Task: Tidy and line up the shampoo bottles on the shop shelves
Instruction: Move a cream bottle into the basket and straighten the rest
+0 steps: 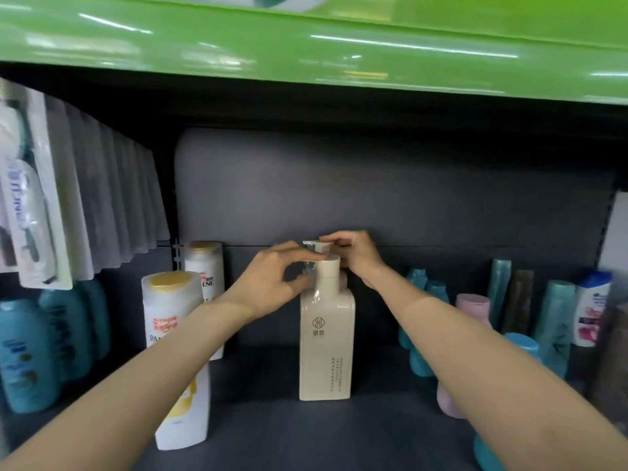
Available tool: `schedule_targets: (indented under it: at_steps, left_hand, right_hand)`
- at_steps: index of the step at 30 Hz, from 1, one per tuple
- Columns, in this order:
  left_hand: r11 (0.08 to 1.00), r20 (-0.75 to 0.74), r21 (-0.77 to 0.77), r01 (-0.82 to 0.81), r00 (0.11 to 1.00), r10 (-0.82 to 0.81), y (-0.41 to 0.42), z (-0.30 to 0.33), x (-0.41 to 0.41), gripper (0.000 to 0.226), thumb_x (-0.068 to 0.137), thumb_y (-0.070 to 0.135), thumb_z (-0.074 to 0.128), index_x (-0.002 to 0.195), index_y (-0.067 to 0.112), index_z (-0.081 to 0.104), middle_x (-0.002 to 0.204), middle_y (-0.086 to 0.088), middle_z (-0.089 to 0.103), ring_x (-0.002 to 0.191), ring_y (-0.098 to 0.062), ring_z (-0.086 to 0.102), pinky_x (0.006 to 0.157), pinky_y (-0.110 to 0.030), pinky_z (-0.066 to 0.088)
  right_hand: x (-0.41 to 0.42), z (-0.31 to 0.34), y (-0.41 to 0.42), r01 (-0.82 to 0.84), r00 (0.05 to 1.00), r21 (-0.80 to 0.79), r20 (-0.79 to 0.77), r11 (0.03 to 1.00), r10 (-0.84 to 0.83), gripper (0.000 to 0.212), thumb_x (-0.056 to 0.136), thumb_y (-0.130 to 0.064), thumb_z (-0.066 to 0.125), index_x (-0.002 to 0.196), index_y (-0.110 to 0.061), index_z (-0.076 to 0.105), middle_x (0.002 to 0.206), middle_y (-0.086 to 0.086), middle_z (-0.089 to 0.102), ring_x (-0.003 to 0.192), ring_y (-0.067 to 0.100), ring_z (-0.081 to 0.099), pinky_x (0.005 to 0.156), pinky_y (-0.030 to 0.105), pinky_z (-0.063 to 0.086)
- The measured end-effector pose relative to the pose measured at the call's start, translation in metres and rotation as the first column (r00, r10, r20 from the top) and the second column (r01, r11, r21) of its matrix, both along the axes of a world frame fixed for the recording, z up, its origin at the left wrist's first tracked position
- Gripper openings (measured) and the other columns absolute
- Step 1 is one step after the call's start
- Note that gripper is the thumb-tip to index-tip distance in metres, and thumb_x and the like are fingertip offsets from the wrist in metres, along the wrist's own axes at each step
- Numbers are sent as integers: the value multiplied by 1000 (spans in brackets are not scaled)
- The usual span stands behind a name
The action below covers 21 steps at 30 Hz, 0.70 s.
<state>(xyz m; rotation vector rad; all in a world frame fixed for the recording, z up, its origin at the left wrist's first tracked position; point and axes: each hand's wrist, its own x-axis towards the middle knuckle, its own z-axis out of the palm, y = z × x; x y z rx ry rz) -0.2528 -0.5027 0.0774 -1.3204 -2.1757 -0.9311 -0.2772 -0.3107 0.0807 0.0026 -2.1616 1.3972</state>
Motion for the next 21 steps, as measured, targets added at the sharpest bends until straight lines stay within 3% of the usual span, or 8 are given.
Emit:
schedule_targets:
  at_steps: [5,8,12,18,21]
  left_hand:
    - [1000,3,-4,-27,1000,27,-1,0,4,37,82,20,58,118,24,64,103,13,55,100,0,50,88,2,28]
    - [999,1,-2,-40,999,40,-1,-1,6,39,80,20,57,119,26,64,109,9,60,104,-4,53,93,-5,32]
    - [993,51,-22,-115,992,116,2,1,9,38,86,13,58,120,29,62,124,6,61,117,-10,52,96,-13,32]
    - [979,69,17,-202,977,201,7,-1,19,40,87,9,57,125,20,57,128,2,58,119,-15,50,89,-7,27]
    - [954,13,72,-291,957,291,-1,0,26,37,86,11,58,122,18,57,122,-2,58,114,-19,53,87,-11,31]
  right_hand:
    - [1,7,2,7,1000,68,30,998,-9,22,82,4,66,100,-6,72,102,13,70,97,31,66,83,41,55]
    - [4,12,1,-3,997,116,76,993,-6,25,81,3,67,104,-5,70,108,14,69,98,27,65,87,38,54]
    - [19,22,-2,27,1000,281,-1,959,-28,28,83,-3,66,110,-8,68,114,3,65,103,15,56,88,25,43]
    - [38,33,-9,20,997,369,-71,929,7,21,86,-5,63,105,-12,71,112,4,65,102,17,60,88,24,45]
    - [48,34,-15,26,995,359,-101,933,12,20,87,-4,60,102,-11,71,106,5,69,98,16,63,85,23,46]
